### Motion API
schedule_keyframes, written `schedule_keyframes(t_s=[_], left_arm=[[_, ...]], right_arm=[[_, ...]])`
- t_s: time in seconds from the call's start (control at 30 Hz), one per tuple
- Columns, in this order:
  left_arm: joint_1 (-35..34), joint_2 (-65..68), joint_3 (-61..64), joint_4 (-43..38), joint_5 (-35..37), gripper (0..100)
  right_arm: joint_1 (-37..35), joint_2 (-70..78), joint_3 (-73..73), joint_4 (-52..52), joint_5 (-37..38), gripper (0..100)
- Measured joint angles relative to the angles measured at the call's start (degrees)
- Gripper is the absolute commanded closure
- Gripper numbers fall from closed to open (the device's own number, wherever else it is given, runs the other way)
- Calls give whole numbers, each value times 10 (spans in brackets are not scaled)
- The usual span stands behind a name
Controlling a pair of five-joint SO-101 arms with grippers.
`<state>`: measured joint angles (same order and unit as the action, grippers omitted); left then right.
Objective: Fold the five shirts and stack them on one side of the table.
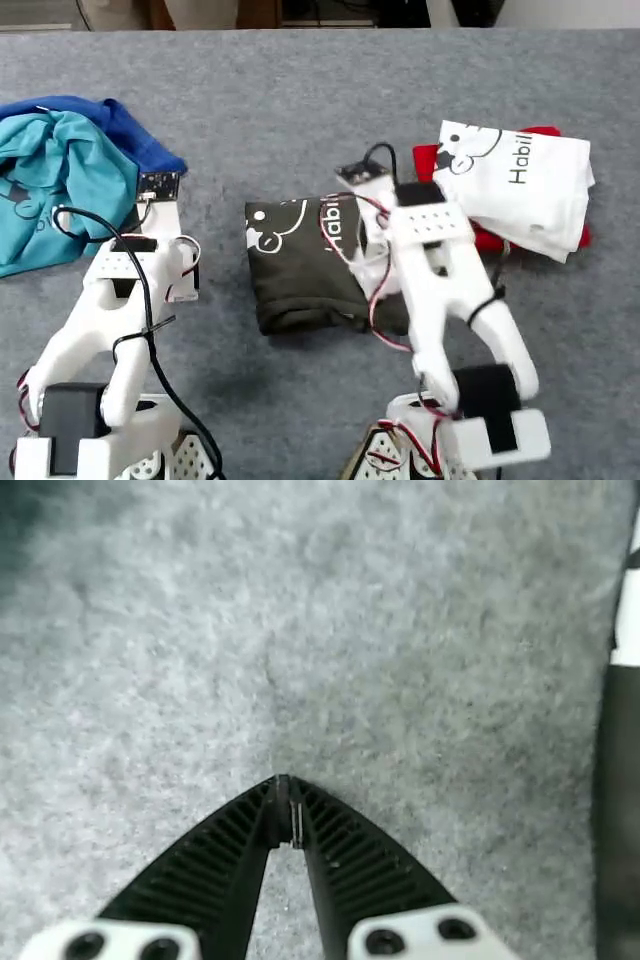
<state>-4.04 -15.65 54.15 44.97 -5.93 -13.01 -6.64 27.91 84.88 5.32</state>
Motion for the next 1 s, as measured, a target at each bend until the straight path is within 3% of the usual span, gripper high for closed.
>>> schedule_keyframes(t_s=[0.2, 0.43, 0.5, 0.63, 1.0], left_arm=[[-4, 0, 0, 0, 0, 981], [-4, 0, 0, -1, 0, 981], [-4, 0, 0, -1, 0, 981], [-4, 0, 0, -1, 0, 981], [-4, 0, 0, -1, 0, 981]], right_arm=[[-4, 64, -24, -40, -62, 590], [-25, 182, -25, -100, -74, 599], [-36, 213, -40, -107, -74, 673], [-40, 247, -64, -110, -92, 959], [-30, 250, -71, -109, -84, 986]])
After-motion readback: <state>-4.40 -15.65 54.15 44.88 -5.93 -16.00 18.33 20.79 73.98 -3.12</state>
